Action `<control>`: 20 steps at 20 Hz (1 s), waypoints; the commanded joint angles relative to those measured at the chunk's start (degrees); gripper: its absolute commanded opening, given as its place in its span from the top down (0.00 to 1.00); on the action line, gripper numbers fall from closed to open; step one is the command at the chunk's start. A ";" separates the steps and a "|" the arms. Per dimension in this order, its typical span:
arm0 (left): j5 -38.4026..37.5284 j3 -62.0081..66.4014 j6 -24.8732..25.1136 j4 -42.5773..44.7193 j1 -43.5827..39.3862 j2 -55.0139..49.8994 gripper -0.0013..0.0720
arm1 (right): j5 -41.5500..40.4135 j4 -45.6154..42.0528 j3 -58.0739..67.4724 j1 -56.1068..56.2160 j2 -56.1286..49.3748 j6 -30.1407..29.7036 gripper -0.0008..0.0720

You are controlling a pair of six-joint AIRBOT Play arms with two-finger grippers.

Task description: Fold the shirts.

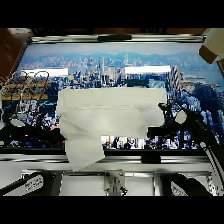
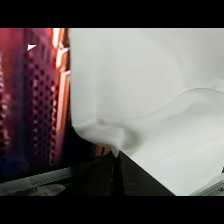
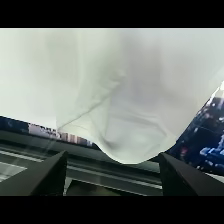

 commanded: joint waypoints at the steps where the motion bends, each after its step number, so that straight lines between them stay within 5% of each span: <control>1: -0.57 0.00 -0.04 -0.07 -0.02 -0.04 0.94 | -4.09 -1.92 0.70 2.78 0.07 2.86 0.04; 4: -0.46 0.00 -0.04 -0.07 -0.02 -0.04 0.94 | -12.98 2.86 1.11 2.78 -0.33 6.32 0.04; 9: -0.52 0.00 -0.04 -0.07 -0.02 -0.04 0.94 | -14.21 6.58 1.11 2.78 -5.38 6.45 0.04; 10: -0.52 0.00 -0.04 -0.07 -0.02 -0.04 0.94 | -15.02 8.24 1.11 2.80 -6.10 6.43 0.11; 12: -0.52 0.00 -0.04 -0.07 -0.02 -0.04 0.94 | -15.78 11.02 1.11 2.78 -7.17 6.45 0.41; 15: -0.52 0.00 -0.04 -0.07 -0.02 -0.04 0.94 | -16.26 10.78 1.36 2.67 -7.26 7.06 0.93; 20: -0.98 0.00 -0.04 -0.07 -0.02 -0.04 0.94 | -16.17 -1.62 9.46 2.67 -7.26 9.42 0.94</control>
